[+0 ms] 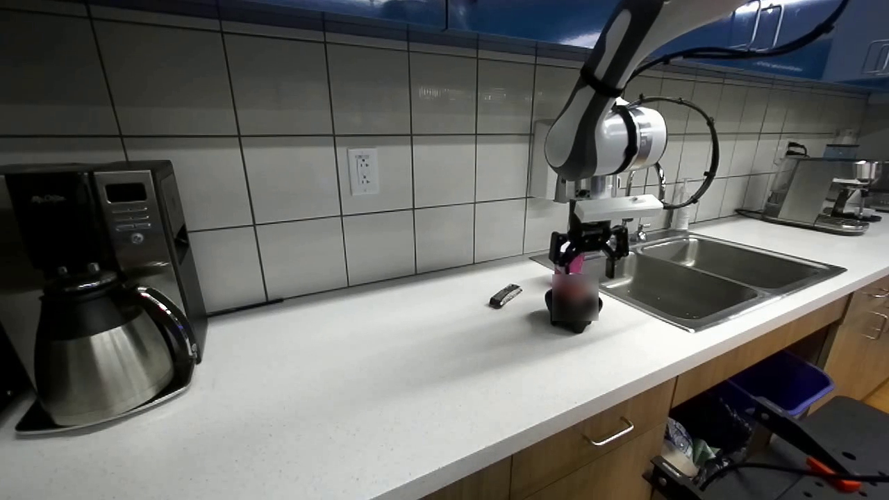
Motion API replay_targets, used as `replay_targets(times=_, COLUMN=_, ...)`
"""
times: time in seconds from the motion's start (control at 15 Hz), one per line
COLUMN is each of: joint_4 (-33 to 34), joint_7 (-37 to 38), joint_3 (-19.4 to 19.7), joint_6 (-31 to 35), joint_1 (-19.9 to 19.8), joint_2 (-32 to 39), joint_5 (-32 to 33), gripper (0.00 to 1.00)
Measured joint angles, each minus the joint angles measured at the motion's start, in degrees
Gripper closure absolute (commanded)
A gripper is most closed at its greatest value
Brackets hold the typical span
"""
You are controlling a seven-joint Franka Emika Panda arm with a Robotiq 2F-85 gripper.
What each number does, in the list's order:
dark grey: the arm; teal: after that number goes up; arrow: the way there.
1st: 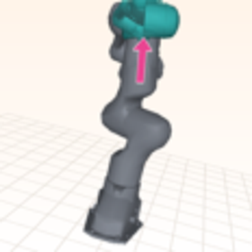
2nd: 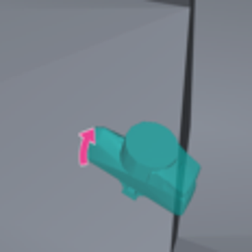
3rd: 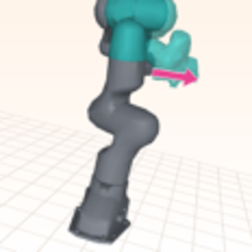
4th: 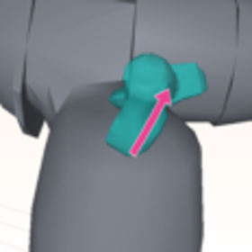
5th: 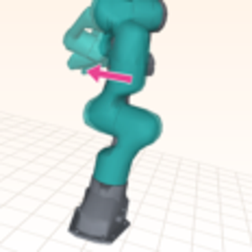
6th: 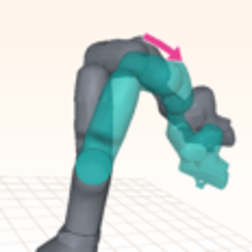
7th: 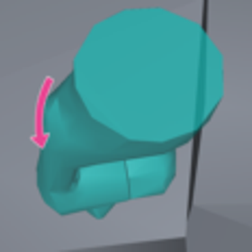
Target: Put the metal can into the black bowl
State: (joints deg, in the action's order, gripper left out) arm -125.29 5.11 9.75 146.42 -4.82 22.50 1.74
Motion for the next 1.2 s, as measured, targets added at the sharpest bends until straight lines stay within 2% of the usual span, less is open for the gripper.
replay_targets(times=0.33, joint_4=-11.3, joint_7=-0.1, joint_3=-0.1, joint_6=1.1, joint_1=1.0, joint_2=-9.1, joint_5=2.4, gripper=0.00)
replay_targets(times=0.73, joint_4=-25.1, joint_7=0.1, joint_3=-0.6, joint_6=4.1, joint_1=2.0, joint_2=-21.3, joint_5=8.3, gripper=0.00)
replay_targets(times=1.07, joint_4=-34.9, joint_7=0.7, joint_3=-3.5, joint_6=4.3, joint_1=2.0, joint_2=-32.8, joint_5=11.3, gripper=0.00)
replay_targets(times=1.2, joint_4=-35.3, joint_7=0.7, joint_3=-5.3, joint_6=3.7, joint_1=2.0, joint_2=-35.9, joint_5=10.8, gripper=0.00)
